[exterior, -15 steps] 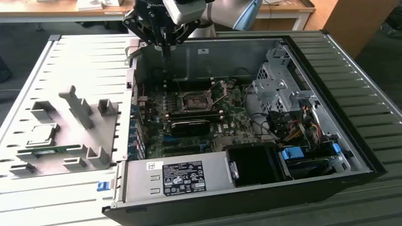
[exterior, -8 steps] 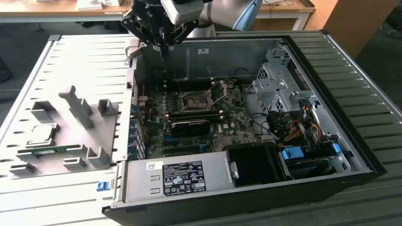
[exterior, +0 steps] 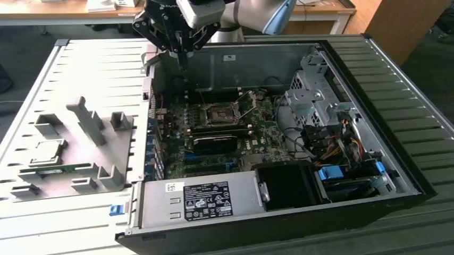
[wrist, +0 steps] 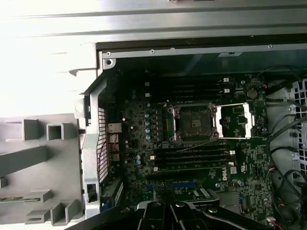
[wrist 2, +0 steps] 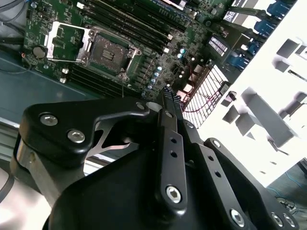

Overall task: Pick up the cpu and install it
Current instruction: 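Reach for the cpu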

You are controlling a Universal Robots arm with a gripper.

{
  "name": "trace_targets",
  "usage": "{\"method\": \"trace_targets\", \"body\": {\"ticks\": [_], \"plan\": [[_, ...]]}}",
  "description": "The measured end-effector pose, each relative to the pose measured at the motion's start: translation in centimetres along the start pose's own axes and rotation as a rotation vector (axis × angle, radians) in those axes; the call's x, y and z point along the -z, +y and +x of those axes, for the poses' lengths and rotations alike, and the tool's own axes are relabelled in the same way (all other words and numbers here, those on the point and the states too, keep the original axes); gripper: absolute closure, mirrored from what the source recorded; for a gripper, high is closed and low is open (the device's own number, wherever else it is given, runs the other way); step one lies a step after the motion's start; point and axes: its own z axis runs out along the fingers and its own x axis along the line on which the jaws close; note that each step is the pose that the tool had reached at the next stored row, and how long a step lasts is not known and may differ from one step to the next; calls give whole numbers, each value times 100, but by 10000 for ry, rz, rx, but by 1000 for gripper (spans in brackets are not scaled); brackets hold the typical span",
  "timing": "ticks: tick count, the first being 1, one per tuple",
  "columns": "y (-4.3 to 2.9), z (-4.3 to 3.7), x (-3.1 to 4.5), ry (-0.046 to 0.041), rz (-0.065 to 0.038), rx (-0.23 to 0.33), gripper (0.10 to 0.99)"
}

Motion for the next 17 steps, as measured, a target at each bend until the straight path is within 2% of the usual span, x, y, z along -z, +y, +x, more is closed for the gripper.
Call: {"method": "trace_targets", "body": {"ticks": [17], "plan": [[-7, 90, -3, 0, 1, 0, 965]]}}
